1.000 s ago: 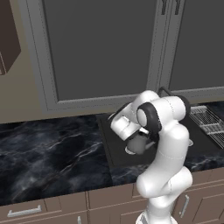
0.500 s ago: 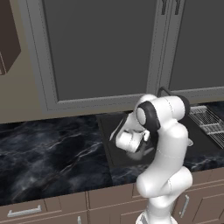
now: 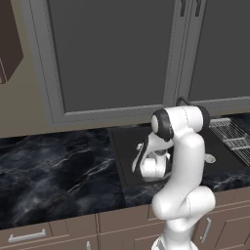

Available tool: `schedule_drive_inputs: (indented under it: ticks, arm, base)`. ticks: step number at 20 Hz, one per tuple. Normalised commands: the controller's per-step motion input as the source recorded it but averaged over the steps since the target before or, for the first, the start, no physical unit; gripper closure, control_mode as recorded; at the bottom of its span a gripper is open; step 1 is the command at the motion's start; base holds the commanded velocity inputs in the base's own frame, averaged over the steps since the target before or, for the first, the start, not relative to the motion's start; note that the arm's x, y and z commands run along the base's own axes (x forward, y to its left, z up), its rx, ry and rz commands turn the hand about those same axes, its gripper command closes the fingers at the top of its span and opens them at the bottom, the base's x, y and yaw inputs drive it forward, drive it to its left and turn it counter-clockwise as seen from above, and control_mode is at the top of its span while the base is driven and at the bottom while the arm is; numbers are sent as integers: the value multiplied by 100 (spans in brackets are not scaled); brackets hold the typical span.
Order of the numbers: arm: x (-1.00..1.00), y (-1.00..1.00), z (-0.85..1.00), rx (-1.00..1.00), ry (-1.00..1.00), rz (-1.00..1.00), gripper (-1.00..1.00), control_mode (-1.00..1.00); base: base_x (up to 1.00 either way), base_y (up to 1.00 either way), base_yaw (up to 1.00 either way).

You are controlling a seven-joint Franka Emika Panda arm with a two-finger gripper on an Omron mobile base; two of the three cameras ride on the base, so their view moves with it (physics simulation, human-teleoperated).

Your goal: Open the cabinet, pick the kettle from the cabinet, and place it in the sink.

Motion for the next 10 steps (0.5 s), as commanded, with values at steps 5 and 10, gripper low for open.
schedule_drive_inputs:
  ticks: [5,10]
  arm:
    - [0,-11,-27,6,0,0,100,-100]
    - [-1,-7,-22,7,0,0,100,-100]
  base:
    - [0,0,0]
    - [0,0,0]
